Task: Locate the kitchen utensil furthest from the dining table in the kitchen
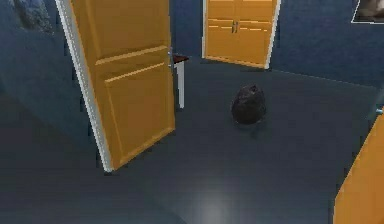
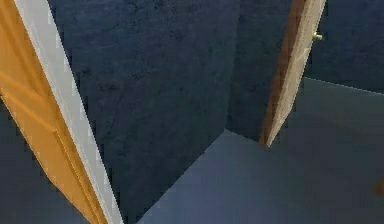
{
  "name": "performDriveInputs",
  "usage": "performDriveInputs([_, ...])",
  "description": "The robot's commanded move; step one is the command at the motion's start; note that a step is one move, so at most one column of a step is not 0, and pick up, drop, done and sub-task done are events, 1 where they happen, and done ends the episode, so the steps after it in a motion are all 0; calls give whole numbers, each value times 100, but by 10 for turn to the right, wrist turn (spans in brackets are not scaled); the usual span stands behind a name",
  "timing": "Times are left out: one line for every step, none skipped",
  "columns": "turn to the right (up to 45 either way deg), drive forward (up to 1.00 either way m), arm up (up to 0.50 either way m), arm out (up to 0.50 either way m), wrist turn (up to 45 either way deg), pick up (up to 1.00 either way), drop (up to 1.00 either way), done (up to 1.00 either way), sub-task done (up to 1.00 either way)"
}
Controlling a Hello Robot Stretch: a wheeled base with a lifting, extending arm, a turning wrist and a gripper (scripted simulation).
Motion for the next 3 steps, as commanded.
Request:
performDriveInputs([0,55,0,0,0,0,0,0,0])
performDriveInputs([120,0,0,0,0,0,0,0,0])
performDriveInputs([0,100,0,0,0,0,0,0,0])
